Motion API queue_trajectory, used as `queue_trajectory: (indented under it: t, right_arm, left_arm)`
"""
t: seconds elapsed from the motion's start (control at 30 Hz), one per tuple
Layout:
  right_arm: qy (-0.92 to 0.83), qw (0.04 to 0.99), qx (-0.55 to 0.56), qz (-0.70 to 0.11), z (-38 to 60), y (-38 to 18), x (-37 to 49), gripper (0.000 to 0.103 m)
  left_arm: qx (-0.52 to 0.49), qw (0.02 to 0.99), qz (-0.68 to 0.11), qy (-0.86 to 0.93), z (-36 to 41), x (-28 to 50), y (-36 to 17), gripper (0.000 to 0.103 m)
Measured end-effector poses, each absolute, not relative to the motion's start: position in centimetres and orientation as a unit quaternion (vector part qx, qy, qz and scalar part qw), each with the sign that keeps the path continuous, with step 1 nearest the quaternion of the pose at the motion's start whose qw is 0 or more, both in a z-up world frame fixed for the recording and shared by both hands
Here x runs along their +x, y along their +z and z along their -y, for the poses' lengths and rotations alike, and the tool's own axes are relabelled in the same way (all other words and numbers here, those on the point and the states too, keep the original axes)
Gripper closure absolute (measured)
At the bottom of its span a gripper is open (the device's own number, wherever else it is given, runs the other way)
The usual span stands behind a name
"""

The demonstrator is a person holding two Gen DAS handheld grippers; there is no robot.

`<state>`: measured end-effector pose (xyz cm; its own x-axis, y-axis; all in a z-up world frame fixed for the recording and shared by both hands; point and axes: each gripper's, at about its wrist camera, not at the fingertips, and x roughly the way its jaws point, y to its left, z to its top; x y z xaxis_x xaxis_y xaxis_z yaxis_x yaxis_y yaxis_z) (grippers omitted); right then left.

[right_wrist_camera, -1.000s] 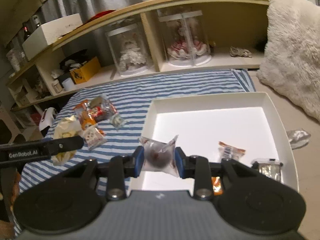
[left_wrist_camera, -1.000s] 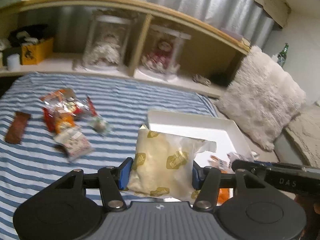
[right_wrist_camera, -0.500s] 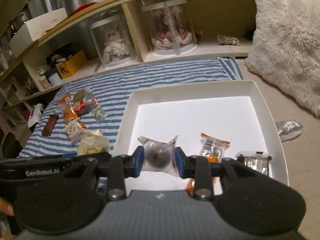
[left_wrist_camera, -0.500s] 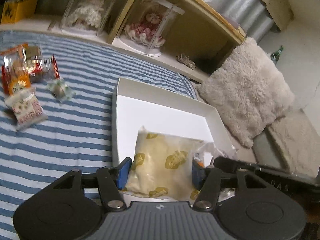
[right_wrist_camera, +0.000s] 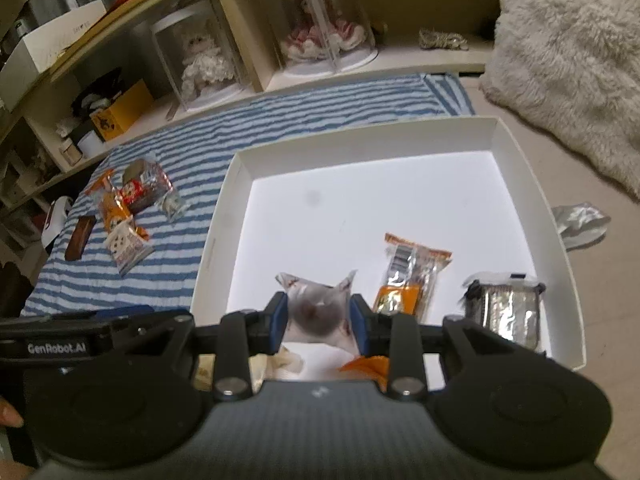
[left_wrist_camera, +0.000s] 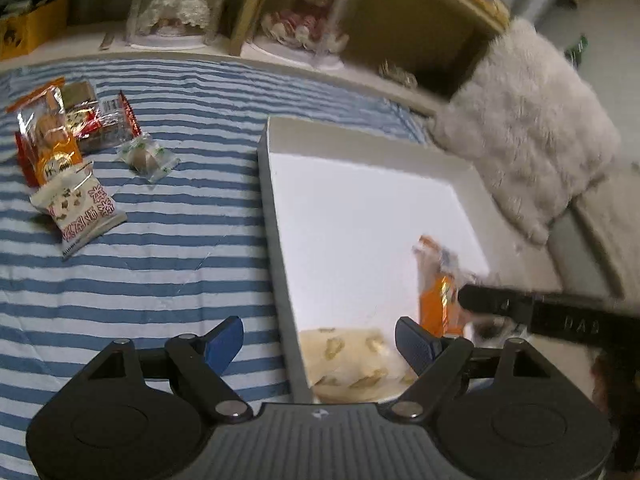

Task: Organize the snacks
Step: 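Carry the cream bag with the left tool while the right tool carries the clear candy bag to the tray, then release the cream bag with the left tool while the right tool releases the candy bag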

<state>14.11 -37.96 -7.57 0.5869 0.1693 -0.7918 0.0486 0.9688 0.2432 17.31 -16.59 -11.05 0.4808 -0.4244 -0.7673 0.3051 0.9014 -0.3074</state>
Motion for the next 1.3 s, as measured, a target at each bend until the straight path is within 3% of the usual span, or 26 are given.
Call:
queue_trajectory:
  t: [0.23,0.6,0.7,0.83,1.3]
  right_arm:
    - [0.051,0.867,0.140,-0.476,37.5,-8.9,15.1,0.064]
    - [0.045,0.864,0.144,-0.480,37.2,-9.6,16.1,0.063]
    - [0.041,0.867,0.147,-0.475,37.4,-9.8,16.3,0.058]
    - [0.026,0.869,0.142,-0.473,37.6,-9.7,16.4,0.041]
    - [0.012,0.868,0.108,-0.485,38.5,-9.1,14.5,0.027]
  left_arm:
    - [0.035,0.845,-0.488,-0.214,17.6,16.6,-12.6,0.018]
    - [0.044,0.843,-0.496,-0.201,18.5,17.4,-14.4,0.017]
    - [0.033,0.845,-0.492,-0.209,18.3,17.3,-13.4,0.013]
    - [0.031,0.850,-0.479,-0.217,18.3,16.7,-11.9,0.008]
    - [0.024,0.857,-0.471,-0.208,17.4,16.1,-10.4,0.002]
